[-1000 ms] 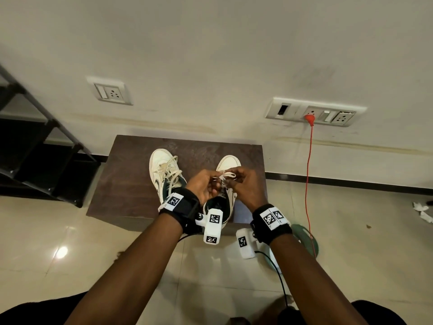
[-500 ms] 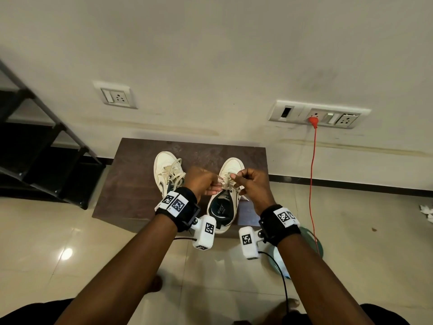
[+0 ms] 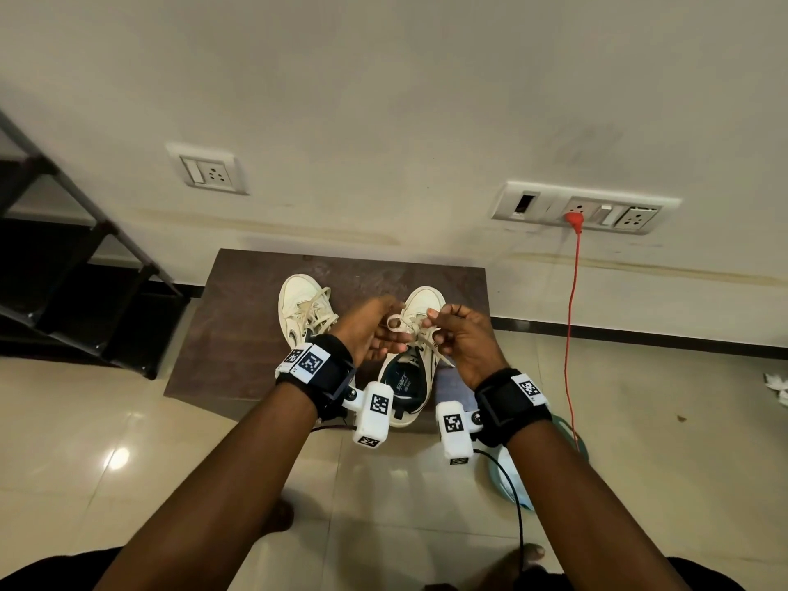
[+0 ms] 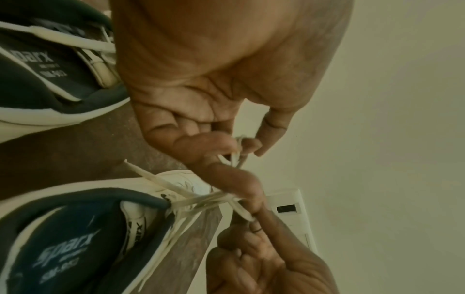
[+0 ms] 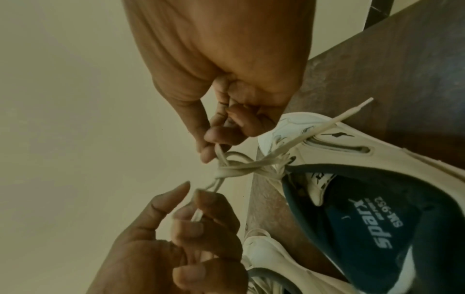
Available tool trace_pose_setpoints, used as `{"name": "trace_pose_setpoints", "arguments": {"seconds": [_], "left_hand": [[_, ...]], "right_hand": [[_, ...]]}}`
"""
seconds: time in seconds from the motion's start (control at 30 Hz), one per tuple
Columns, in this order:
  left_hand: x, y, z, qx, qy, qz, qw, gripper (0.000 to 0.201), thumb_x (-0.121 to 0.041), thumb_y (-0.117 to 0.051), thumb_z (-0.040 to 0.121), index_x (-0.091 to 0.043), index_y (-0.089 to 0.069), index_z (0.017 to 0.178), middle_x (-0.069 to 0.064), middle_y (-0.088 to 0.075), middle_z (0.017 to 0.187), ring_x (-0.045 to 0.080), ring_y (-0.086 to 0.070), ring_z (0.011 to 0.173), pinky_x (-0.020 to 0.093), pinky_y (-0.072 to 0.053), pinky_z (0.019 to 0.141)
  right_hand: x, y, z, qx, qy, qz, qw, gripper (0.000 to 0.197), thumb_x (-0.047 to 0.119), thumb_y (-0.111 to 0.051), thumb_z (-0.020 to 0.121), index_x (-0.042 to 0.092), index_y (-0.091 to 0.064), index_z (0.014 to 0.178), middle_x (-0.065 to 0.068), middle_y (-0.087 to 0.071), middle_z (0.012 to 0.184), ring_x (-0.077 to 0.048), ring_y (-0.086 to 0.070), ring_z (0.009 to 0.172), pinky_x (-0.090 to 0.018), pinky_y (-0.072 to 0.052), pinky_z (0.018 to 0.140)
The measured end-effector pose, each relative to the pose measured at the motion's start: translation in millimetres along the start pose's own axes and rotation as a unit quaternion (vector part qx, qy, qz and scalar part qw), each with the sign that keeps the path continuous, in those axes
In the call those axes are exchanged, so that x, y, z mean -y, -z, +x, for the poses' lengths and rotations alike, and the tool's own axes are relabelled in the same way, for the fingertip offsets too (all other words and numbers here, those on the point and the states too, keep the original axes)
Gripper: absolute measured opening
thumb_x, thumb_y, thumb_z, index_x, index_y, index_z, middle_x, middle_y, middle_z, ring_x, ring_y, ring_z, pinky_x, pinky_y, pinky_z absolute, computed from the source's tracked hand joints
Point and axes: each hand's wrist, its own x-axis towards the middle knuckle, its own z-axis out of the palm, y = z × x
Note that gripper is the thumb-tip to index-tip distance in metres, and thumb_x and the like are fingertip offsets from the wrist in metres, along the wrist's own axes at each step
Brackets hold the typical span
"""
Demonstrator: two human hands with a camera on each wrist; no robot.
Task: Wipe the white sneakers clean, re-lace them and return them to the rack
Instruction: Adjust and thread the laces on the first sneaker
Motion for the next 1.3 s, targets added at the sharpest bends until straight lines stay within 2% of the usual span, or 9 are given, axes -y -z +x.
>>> {"name": "trace_pose_setpoints", "arguments": {"seconds": [0.27,0.4,0.57,0.67,0.77,0.9,1.03,1.2,1.3], "left_hand": [[9.2,6.2,17.3,-0.057,-0.013,0.022,0.998,0.038,-0.023,-0.072,0.09,-0.019,-0.048,0.061,-0.006,-0.042,0.05,0.007,-0.029,0.04,0.018,-0.023,0.04],[13.4,16.3,27.0,-0.134,-0.041,0.079,0.987,0.034,-0.02,-0.075,0.087,-0.011,-0.056,0.061,0.002,-0.045,0.054,0.013,-0.035,0.041,0.022,-0.029,0.044],[29.0,32.1,31.7,-0.206,-0.044,0.214,0.954,0.027,-0.023,-0.067,0.091,0.002,-0.071,0.097,0.021,-0.071,0.1,0.036,-0.069,0.099,0.038,-0.056,0.085],[40.4,30.5,28.0,-0.226,-0.073,0.249,0.939,0.032,-0.029,-0.068,0.092,-0.013,-0.059,0.066,0.006,-0.059,0.068,0.027,-0.063,0.075,0.032,-0.052,0.07],[45.7,24.3,21.6,-0.177,-0.105,0.206,0.957,0.037,-0.022,-0.067,0.095,0.009,-0.067,0.074,0.01,-0.064,0.057,0.014,-0.06,0.041,0.02,-0.045,0.042],[45.7,20.9,20.6,-0.131,-0.132,0.172,0.967,0.028,-0.025,-0.071,0.093,0.002,-0.066,0.086,0.017,-0.075,0.076,0.022,-0.072,0.056,0.025,-0.053,0.045],[34.9,8.2,19.7,-0.078,-0.114,0.212,0.968,0.032,-0.038,-0.073,0.089,-0.012,-0.064,0.104,0.008,-0.077,0.084,0.022,-0.072,0.06,0.024,-0.05,0.045],[26.4,4.6,19.6,-0.062,-0.177,0.408,0.893,0.057,-0.059,-0.075,0.065,-0.027,-0.067,0.112,-0.003,-0.074,0.098,0.019,-0.072,0.083,0.039,-0.061,0.077],[22.7,1.9,19.4,-0.065,-0.186,0.492,0.848,0.029,-0.05,-0.077,0.072,-0.029,-0.071,0.091,-0.007,-0.07,0.093,0.018,-0.066,0.092,0.036,-0.055,0.084]], "right_hand": [[14.3,5.4,-3.8,0.006,0.02,-0.075,0.997,0.028,-0.011,-0.069,0.085,0.01,-0.053,0.076,0.004,-0.057,0.051,-0.001,-0.044,0.034,-0.014,-0.03,0.033],[9.7,24.5,1.3,-0.02,0.055,-0.167,0.984,0.019,-0.007,-0.078,0.078,0.002,-0.062,0.08,0.003,-0.06,0.057,-0.002,-0.045,0.041,-0.017,-0.028,0.038],[4.2,60.1,-7.4,-0.042,0.072,-0.272,0.959,0.007,-0.001,-0.079,0.081,-0.005,-0.075,0.085,-0.005,-0.07,0.07,0.0,-0.055,0.05,-0.014,-0.035,0.043],[-6.9,65.4,-10.1,-0.047,0.083,-0.294,0.951,0.01,-0.004,-0.078,0.08,-0.01,-0.076,0.088,-0.013,-0.073,0.075,0.001,-0.062,0.056,-0.012,-0.046,0.055],[-15.9,67.6,-3.4,-0.052,0.098,-0.378,0.919,0.007,0.012,-0.082,0.082,0.005,-0.081,0.079,-0.013,-0.075,0.071,-0.01,-0.061,0.061,-0.031,-0.051,0.064],[-17.5,58.9,-0.7,0.004,0.096,-0.472,0.876,0.038,0.043,-0.079,0.083,0.012,-0.071,0.063,-0.002,-0.066,0.059,-0.007,-0.054,0.055,-0.027,-0.044,0.06],[-7.9,38.3,-2.5,0.007,0.093,-0.562,0.822,0.03,0.05,-0.085,0.071,0.024,-0.075,0.08,0.011,-0.071,0.083,-0.009,-0.065,0.079,-0.034,-0.055,0.071],[-3.9,23.5,5.2,0.02,0.087,-0.559,0.824,0.041,0.023,-0.093,0.065,0.018,-0.063,0.093,0.006,-0.066,0.092,-0.01,-0.061,0.084,-0.022,-0.046,0.067],[-6.9,16.6,8.4,0.037,0.081,-0.553,0.828,0.037,0.014,-0.091,0.068,0.016,-0.064,0.095,0.003,-0.068,0.09,-0.01,-0.062,0.082,-0.014,-0.042,0.064]]}}
